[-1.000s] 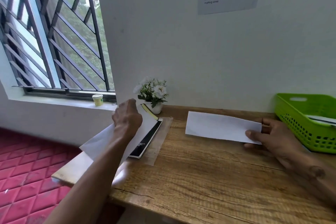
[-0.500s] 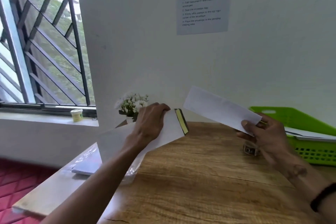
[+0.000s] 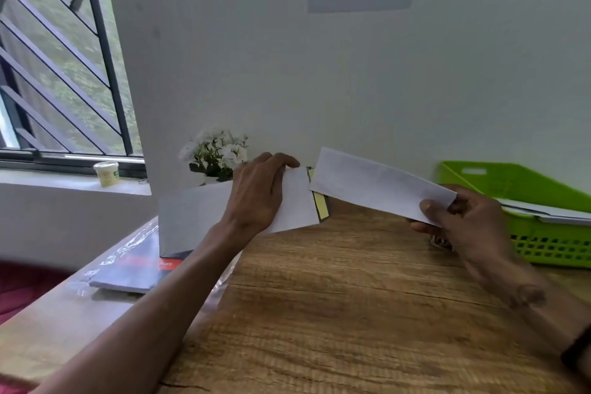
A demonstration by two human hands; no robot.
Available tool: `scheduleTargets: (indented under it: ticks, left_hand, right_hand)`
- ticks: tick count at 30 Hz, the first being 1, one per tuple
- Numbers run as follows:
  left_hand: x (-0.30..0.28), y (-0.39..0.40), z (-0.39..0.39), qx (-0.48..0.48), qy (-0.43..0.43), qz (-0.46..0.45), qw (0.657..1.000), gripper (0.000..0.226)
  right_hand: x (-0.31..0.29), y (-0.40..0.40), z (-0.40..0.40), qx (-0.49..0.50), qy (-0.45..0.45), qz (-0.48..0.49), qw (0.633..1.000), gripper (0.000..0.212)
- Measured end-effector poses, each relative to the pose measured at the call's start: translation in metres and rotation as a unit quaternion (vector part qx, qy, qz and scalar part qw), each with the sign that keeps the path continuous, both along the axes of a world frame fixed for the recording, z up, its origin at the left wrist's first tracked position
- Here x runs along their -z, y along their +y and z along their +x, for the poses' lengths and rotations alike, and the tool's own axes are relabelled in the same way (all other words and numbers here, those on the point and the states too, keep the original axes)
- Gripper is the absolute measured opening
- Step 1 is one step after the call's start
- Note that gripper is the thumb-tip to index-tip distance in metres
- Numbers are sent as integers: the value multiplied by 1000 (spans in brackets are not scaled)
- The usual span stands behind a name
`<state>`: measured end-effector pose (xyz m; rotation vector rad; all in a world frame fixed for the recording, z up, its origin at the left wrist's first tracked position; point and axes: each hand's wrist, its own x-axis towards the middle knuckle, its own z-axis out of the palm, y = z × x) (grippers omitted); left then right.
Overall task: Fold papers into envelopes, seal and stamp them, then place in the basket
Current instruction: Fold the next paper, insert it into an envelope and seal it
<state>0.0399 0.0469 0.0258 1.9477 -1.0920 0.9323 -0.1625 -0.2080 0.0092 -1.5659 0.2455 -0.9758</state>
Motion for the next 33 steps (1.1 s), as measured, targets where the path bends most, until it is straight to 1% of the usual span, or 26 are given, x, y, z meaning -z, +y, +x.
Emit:
scheduleTargets:
  ticks: [10, 14, 18, 22, 27, 33]
  left_hand:
    - [-3, 2, -4, 15, -4, -46, 999, 37]
    - [-3, 3, -5, 11, -4, -57, 998, 38]
    - [-2, 2, -5, 4, 0, -55, 998, 39]
    - [-3, 0, -7, 5, 0, -40, 999, 40]
    - [1, -5, -15, 29, -21, 13, 999, 39]
    - [7, -14, -24, 45, -30, 43, 998, 38]
  right_hand:
    - [3, 0, 0, 1, -13, 5, 1000, 18]
    - [3, 4, -1, -14, 5, 10, 1000, 16]
    - [6, 7, -1, -30, 46, 16, 998, 18]
    - [5, 10, -2, -22, 80, 0, 997, 18]
    - [2, 14, -3, -30, 94, 9, 995, 20]
    - [5, 17, -2, -52, 108, 9, 993, 23]
